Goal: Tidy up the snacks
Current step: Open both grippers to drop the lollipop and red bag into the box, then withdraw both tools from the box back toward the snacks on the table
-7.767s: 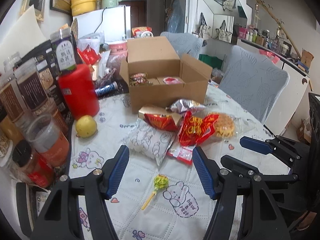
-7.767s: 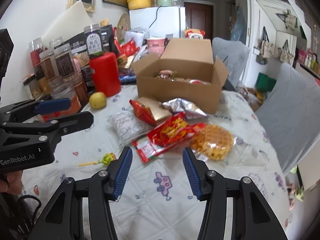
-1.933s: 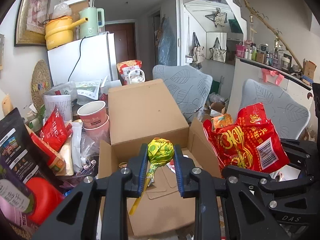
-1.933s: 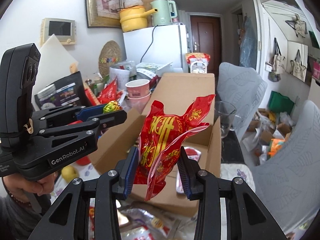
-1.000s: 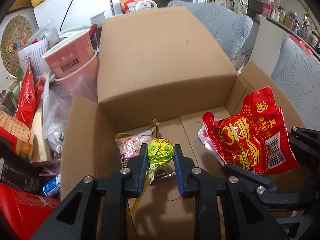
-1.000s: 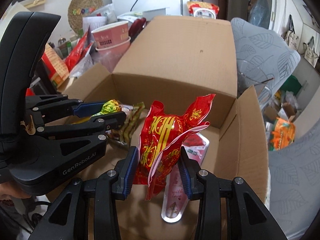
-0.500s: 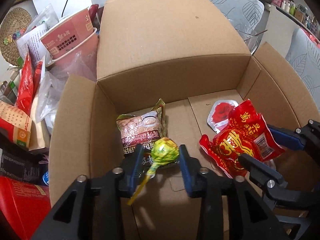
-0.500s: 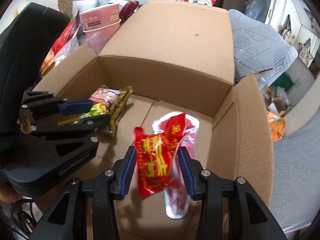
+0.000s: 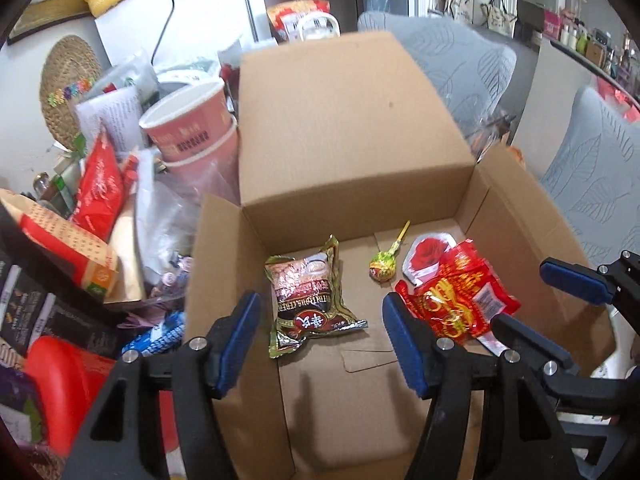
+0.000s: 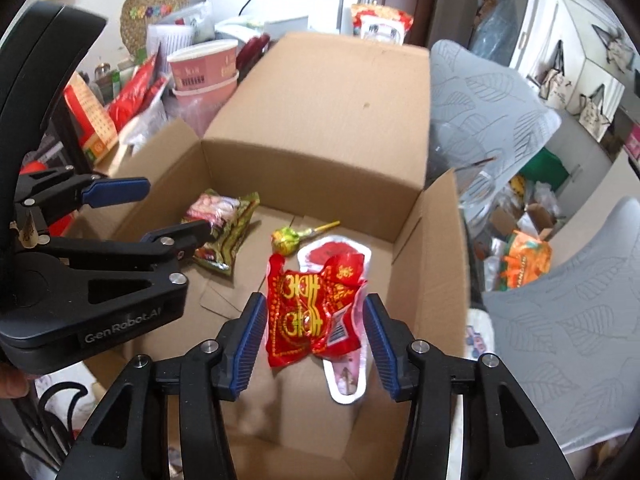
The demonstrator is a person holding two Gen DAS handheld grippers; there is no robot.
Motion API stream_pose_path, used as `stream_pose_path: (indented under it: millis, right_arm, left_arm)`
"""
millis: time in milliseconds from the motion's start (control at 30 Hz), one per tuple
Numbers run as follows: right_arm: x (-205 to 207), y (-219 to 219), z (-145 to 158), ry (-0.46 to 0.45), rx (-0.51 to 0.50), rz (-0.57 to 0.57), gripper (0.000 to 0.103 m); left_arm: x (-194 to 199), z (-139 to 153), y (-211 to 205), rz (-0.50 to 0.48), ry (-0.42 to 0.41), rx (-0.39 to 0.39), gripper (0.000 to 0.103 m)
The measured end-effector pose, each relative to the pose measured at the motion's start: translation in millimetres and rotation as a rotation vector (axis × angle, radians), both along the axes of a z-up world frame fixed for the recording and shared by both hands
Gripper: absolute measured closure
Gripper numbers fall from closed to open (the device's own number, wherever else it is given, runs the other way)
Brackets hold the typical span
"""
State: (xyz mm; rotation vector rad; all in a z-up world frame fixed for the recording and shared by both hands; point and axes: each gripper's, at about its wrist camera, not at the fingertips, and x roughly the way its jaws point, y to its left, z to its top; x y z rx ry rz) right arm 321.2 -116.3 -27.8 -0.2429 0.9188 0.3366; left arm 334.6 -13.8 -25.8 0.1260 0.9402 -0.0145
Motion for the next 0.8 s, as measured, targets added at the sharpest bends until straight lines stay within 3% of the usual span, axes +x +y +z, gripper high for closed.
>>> stream_pose_path:
  millis: [400, 800]
  right_arm:
    - [-53, -11, 70, -0.154, 0.045, -0.004, 0.053]
    - [-129, -22, 124, -0.303, 0.074, 0.008, 0.051]
  left_arm:
    - [-54, 74, -4, -0.022, -0.150, -0.013, 0.040]
    - [-135, 133, -6, -0.057, -0.311, -0.022, 0.040]
